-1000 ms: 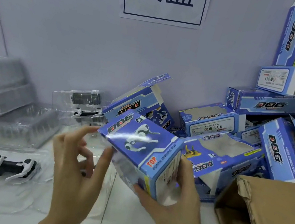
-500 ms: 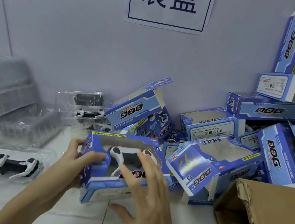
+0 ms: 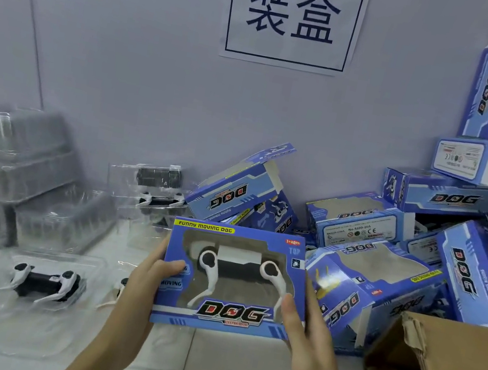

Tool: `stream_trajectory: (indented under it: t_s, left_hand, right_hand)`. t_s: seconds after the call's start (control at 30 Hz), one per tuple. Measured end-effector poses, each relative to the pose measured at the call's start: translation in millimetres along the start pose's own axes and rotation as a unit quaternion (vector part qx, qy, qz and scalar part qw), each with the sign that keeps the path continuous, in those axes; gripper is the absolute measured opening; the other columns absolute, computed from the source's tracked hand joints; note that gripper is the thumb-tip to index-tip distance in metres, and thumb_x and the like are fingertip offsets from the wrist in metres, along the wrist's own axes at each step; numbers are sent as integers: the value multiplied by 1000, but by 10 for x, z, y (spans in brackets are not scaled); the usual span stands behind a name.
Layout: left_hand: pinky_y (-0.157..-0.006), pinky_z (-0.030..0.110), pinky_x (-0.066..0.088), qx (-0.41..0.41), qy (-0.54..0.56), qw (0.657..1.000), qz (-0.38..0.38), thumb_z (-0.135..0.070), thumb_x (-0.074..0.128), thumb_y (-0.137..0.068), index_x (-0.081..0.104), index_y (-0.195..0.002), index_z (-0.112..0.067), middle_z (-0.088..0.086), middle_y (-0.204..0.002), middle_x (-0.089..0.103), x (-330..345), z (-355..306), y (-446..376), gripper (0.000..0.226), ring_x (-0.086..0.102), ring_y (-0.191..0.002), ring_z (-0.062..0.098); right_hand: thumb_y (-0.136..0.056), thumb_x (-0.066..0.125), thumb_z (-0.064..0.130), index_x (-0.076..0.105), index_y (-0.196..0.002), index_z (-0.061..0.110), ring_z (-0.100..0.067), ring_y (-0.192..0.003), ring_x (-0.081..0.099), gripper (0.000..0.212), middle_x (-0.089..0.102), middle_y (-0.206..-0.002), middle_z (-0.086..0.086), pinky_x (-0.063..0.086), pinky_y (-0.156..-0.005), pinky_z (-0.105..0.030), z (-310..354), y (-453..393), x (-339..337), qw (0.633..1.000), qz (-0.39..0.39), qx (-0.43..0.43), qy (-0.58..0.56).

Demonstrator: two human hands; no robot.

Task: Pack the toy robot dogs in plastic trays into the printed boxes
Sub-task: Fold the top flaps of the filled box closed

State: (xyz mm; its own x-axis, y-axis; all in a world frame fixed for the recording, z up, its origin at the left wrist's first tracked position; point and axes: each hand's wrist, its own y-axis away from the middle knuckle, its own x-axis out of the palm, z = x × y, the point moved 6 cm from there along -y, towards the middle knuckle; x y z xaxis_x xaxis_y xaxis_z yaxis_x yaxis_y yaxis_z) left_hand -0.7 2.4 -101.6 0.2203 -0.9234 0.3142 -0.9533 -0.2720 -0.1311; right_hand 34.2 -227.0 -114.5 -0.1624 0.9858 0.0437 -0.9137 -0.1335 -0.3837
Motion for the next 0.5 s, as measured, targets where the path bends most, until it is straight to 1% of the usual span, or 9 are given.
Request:
stream_trajectory:
  t_s: [0.07, 0.13, 0.17, 0.23, 0.3, 0.37, 0.4, 0.43, 0.5]
  left_hand:
    - [-69, 33, 61, -22, 22, 999, -17, -36, 73, -61, 80, -103, -25, 4, -100, 77, 12, 117, 19, 44, 72, -82, 17]
    - [-79, 39, 58, -44, 43, 998, -13, -33, 75, -64, 82, -87, -28, 4, -99, 76, 62, 208, 43, 25, 73, -81, 16]
    - [-80, 39, 57, -52, 47, 997, -4, -35, 76, -62, 83, -83, -29, 1, -97, 76, 87, 238, 54, 23, 74, -81, 14]
    - [-75, 35, 61, -63, 50, 997, 10, -47, 75, -56, 84, -83, -31, -2, -94, 77, 126, 258, 74, 33, 75, -80, 11]
    - [-66, 30, 63, -71, 47, 996, 17, -50, 77, -53, 84, -85, -28, 0, -93, 78, 93, 282, 52, 40, 76, -78, 13]
    - [-58, 28, 61, -84, 56, 995, 16, -43, 79, -62, 82, -86, -23, 2, -88, 75, 46, 304, 62, 31, 74, -73, 14]
    - [-55, 27, 60, -87, 61, 994, 15, -39, 78, -65, 81, -87, -21, 2, -85, 75, 41, 288, 58, 28, 74, -70, 14]
    - [-54, 25, 58, -84, 64, 994, 6, -38, 73, -68, 81, -85, -21, 2, -83, 75, -3, 303, 65, 25, 74, -68, 14]
    - [-56, 24, 58, -69, 57, 996, -3, -34, 66, -77, 83, -82, -23, 1, -86, 76, -9, 238, -10, 21, 74, -67, 10]
  right_hand:
    - [-93, 67, 56, 57, -128, 61, 27, -110, 53, 37, 63, -116, 45, 43, -80, 3, 61, 21, -20, 1000, -13, -10, -1]
    - [-85, 67, 63, 61, -115, 74, 29, -117, 46, 33, 58, -121, 49, 41, -79, 5, 117, 43, -40, 1000, -31, 1, -2]
    - [-83, 63, 62, 59, -112, 78, 31, -118, 42, 33, 55, -122, 52, 39, -79, 6, 119, 49, -50, 999, -39, 4, 1]
    - [-83, 57, 58, 56, -110, 81, 34, -118, 39, 35, 51, -120, 57, 36, -80, 8, 113, 61, -43, 999, -42, 0, -2]
    - [-82, 55, 58, 58, -115, 76, 33, -119, 38, 38, 49, -116, 60, 36, -78, 9, 58, 71, -69, 999, -43, 9, 2]
    - [-81, 51, 60, 56, -133, 55, 21, -118, 49, 52, 55, -122, 50, 40, -77, 5, -37, 73, -83, 999, -14, 26, 16]
    - [-82, 48, 62, 54, -140, 47, 18, -108, 55, 59, 59, -125, 38, 42, -77, 2, -49, 85, -77, 999, -4, 40, 30]
    - [-85, 46, 63, 52, -141, 51, 14, -100, 59, 58, 63, -125, 28, 45, -75, -2, -60, 90, -66, 998, 5, 39, 48]
    - [-92, 45, 65, 38, -138, 72, 6, -97, 63, 47, 67, -123, 12, 53, -69, -11, 0, 91, -28, 993, 41, 25, 106]
